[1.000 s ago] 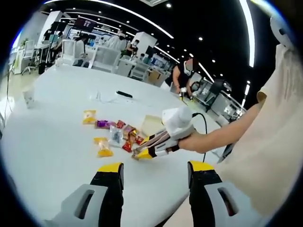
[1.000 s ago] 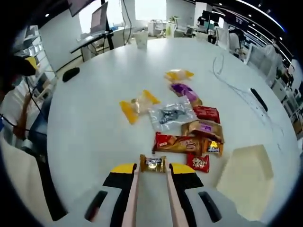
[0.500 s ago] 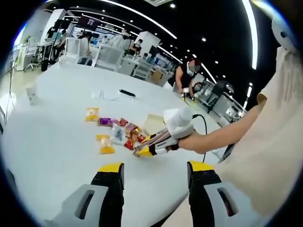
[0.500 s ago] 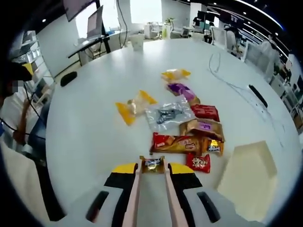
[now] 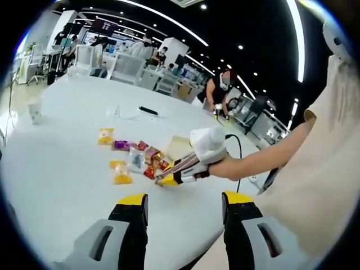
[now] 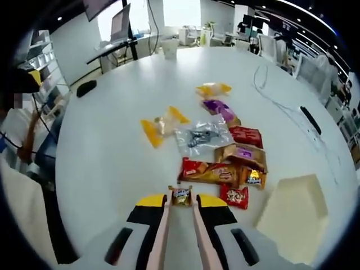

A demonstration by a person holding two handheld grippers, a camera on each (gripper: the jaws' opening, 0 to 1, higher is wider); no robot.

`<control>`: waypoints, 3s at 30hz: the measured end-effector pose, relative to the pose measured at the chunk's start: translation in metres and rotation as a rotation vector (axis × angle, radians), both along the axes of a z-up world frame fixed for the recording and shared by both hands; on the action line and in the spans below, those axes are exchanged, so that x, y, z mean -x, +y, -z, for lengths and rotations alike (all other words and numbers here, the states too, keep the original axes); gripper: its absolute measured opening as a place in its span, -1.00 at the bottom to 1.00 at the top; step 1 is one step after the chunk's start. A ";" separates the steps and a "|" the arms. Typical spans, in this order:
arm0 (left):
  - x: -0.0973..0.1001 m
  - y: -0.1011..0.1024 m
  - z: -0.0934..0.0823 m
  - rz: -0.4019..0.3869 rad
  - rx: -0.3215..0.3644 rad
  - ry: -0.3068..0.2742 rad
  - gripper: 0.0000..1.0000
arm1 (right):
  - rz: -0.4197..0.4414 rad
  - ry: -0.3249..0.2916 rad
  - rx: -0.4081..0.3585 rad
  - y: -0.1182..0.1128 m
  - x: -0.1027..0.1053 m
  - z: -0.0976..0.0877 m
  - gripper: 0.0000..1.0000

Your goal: Place the target food into the container with the food tongs after gripping and lifting it, then release it inside without dropping or visibly crushing the food.

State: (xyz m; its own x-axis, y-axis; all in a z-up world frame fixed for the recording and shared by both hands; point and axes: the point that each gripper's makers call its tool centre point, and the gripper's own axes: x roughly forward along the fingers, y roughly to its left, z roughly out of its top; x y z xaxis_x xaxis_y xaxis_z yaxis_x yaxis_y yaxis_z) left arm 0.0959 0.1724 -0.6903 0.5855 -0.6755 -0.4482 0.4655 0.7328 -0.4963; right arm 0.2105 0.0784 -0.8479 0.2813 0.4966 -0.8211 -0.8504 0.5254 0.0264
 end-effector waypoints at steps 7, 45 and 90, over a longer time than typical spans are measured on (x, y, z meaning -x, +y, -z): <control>0.002 0.002 -0.001 -0.009 -0.002 -0.002 0.04 | 0.034 0.016 -0.038 -0.004 0.007 -0.008 -0.59; 0.016 -0.039 -0.020 0.062 -0.012 -0.064 0.04 | 0.141 -0.044 -0.286 -0.032 0.008 -0.100 -0.58; 0.014 -0.066 -0.024 0.104 -0.014 -0.070 0.04 | 0.304 -0.136 -0.330 -0.094 -0.023 -0.128 -0.59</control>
